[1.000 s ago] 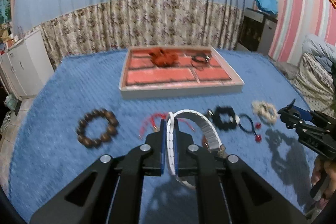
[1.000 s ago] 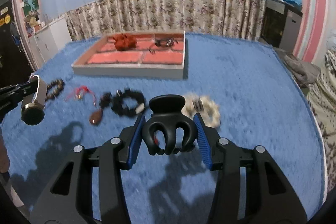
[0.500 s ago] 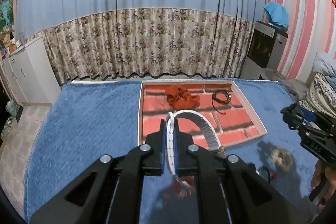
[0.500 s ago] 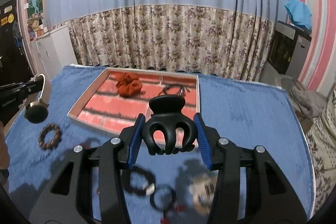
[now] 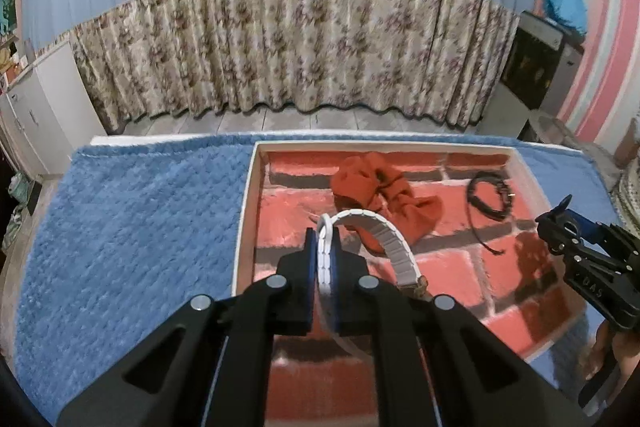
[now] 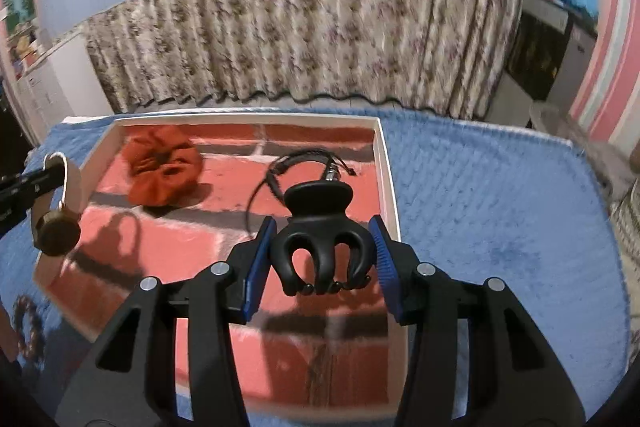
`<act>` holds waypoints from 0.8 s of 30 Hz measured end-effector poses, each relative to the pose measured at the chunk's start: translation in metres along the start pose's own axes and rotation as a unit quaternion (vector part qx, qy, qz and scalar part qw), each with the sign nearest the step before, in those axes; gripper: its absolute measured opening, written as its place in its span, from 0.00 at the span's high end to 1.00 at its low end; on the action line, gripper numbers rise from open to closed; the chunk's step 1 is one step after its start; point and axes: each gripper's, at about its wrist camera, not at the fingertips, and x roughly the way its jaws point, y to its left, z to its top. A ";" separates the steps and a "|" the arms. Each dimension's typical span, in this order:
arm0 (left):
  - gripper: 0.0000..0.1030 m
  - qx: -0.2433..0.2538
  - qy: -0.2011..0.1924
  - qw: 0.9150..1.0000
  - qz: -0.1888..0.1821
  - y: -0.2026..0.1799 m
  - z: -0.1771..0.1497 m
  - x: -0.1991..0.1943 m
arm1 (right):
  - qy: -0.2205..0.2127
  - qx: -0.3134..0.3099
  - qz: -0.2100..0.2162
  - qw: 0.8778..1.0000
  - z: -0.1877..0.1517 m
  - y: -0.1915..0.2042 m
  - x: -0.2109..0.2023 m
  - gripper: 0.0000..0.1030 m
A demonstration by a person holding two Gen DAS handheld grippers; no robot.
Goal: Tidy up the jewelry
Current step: 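Carry the watch and claw clip into the tray and open both tools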
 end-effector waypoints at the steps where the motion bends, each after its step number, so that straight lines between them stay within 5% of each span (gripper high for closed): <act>1: 0.94 0.000 0.008 1.000 -0.002 -0.002 0.001 0.007 | 0.005 0.005 -0.002 1.000 0.003 -0.001 0.008 0.54; 13: 0.94 0.018 0.044 0.998 0.028 0.000 0.005 0.059 | 0.047 0.008 -0.010 0.999 0.004 -0.003 0.045 0.54; 24: 0.93 0.015 0.077 0.996 0.045 0.003 0.007 0.066 | 0.055 -0.026 -0.019 0.998 0.000 0.006 0.048 0.52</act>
